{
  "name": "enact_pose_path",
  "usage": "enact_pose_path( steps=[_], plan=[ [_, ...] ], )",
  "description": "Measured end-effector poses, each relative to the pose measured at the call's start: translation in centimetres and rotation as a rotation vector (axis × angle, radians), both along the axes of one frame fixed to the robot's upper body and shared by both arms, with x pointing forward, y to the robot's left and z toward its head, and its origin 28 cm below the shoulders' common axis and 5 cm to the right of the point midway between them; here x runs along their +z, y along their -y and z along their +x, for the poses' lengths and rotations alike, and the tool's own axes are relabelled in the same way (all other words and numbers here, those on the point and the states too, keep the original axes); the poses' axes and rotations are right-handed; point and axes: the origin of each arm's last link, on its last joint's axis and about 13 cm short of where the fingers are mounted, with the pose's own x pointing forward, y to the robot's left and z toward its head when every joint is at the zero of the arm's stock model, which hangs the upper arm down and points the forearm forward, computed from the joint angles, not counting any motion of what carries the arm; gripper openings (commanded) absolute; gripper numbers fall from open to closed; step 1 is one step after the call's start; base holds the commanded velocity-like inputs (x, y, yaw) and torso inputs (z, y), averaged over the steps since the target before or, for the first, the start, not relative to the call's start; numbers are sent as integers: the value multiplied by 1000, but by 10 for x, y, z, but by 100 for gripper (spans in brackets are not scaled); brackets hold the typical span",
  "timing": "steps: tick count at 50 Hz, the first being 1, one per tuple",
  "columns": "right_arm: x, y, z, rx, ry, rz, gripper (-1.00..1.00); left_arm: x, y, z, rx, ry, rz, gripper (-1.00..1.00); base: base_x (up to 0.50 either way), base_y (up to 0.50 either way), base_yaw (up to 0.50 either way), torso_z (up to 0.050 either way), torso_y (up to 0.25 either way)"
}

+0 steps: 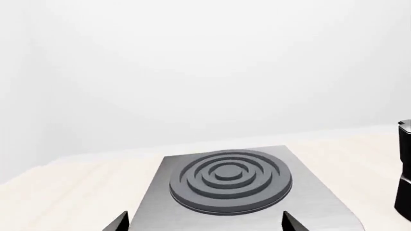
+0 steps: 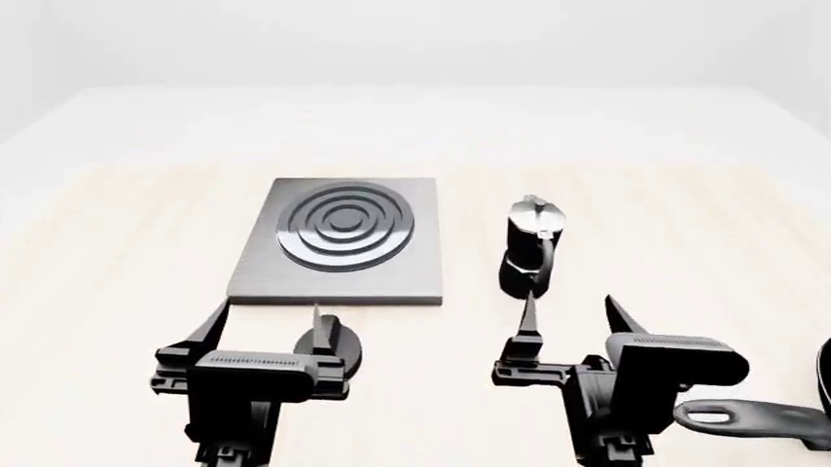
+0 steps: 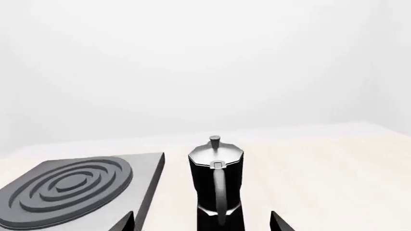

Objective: Put the frying pan on the stove.

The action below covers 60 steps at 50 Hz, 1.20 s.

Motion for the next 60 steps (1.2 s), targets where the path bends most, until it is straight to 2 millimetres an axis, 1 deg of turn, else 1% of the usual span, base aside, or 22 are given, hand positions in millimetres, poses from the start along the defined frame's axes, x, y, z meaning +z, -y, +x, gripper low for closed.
enact_pose_path(
  steps=[15,29,45,60],
  plan=[
    [17,2,7,-231,-35,4,100,-5,-4,-2,7,-4,-16,100,0,0,0,0,0],
    [24,9,7,-445,-37,10,100,-9,-6,-3,11,-9,-24,100,0,0,0,0,0],
    [23,16,4,-636,-38,24,100,-10,-5,-2,5,-12,-23,100,0,0,0,0,0],
    [20,19,5,-761,-33,54,100,-11,-6,-4,3,-12,-24,100,0,0,0,0,0]
  ],
)
